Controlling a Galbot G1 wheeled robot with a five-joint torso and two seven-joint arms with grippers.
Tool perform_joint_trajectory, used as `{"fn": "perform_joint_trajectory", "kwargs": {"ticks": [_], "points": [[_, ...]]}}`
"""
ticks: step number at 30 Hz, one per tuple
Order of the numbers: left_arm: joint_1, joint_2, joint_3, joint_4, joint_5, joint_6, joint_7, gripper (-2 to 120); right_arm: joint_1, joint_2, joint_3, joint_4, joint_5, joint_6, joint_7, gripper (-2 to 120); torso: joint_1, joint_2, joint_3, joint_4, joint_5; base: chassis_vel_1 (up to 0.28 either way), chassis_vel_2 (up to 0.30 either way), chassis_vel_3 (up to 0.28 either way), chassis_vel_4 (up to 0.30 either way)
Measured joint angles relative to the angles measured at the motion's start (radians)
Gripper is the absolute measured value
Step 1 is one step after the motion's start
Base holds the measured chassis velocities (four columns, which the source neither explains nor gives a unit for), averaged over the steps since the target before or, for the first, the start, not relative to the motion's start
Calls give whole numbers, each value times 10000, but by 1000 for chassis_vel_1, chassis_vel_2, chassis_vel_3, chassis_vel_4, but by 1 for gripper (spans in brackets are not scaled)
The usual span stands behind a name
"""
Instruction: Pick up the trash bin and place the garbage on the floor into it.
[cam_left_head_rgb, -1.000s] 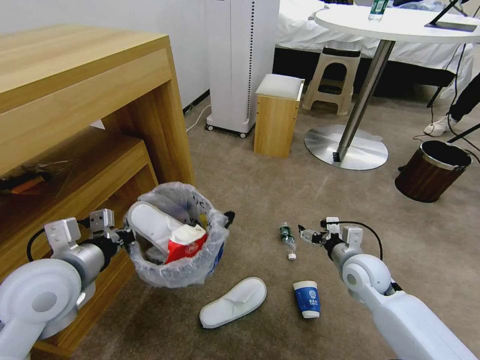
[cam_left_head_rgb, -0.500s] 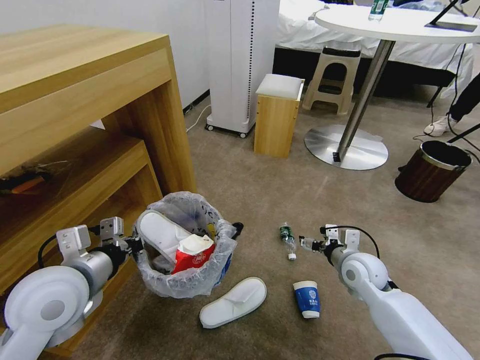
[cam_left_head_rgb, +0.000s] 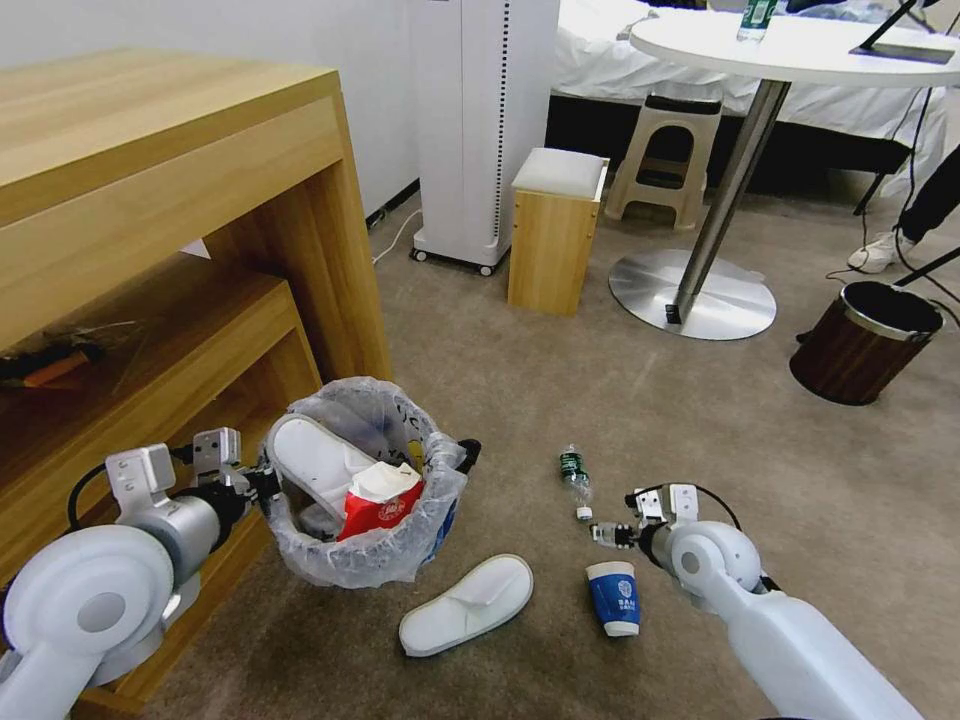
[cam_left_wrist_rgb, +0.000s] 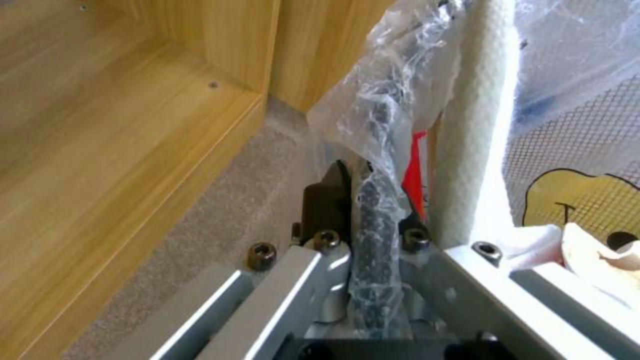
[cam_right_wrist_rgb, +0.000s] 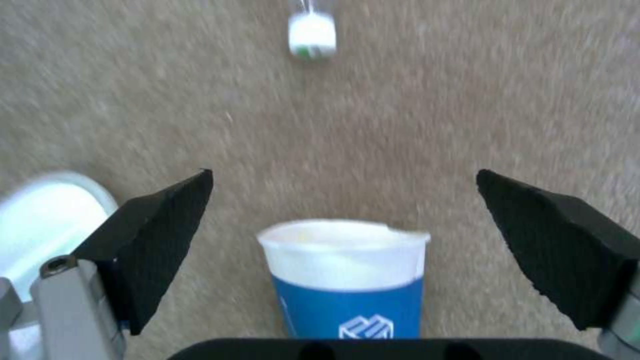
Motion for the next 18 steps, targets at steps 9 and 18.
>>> {"fn": "perform_joint_trajectory", "kwargs": {"ticks": [9, 18], "points": [[-34, -2, 27, 38, 10, -1, 17, 0, -362, -111, -250, -148, -292, 18, -10, 100, 0, 0, 0, 0, 0, 0, 0, 0, 0], [-83, 47, 28, 118, 16, -7, 88, 0, -704, -294, -361, -140, -370, 45, 1, 100, 0, 0, 0, 0, 0, 0, 0, 0, 0]]}}
